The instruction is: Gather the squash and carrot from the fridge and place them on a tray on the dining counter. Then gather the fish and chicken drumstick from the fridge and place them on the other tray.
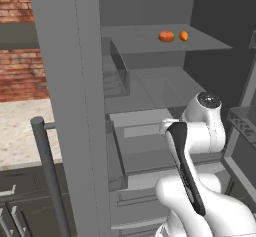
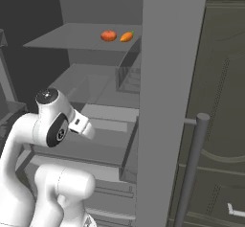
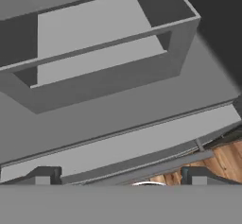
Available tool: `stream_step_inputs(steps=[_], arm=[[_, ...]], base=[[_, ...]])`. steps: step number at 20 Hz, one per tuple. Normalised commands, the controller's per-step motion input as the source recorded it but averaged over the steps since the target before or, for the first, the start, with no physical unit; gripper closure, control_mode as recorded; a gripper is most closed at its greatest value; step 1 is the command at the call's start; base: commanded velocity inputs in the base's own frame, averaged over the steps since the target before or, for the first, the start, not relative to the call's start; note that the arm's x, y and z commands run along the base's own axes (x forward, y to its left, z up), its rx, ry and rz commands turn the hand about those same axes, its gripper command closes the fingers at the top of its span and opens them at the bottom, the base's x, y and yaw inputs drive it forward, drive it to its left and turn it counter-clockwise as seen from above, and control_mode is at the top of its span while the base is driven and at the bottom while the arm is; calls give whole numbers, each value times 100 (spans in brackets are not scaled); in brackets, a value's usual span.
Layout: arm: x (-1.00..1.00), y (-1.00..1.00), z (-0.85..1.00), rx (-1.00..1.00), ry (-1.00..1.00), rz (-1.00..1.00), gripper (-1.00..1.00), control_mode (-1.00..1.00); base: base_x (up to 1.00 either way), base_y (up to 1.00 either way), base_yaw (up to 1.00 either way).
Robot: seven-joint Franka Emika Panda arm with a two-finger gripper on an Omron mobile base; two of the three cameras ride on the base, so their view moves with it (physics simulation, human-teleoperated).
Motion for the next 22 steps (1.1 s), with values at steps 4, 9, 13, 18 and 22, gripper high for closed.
stream_step_inputs(steps=[4, 9, 13, 18, 22], arm=[[4, -16, 51, -10, -12, 0, -100, -100], [1, -21, 51, -8, -18, 0, -100, -100], [18, -48, 63, -3, -23, 2, -100, -100], [56, -14, 71, -1, -18, 9, -100, -100], [84, 0, 77, 0, -8, 6, -100, -100]], base=[[0, 0, 0], [0, 0, 0], [0, 0, 0], [0, 0, 0], [0, 0, 0]])
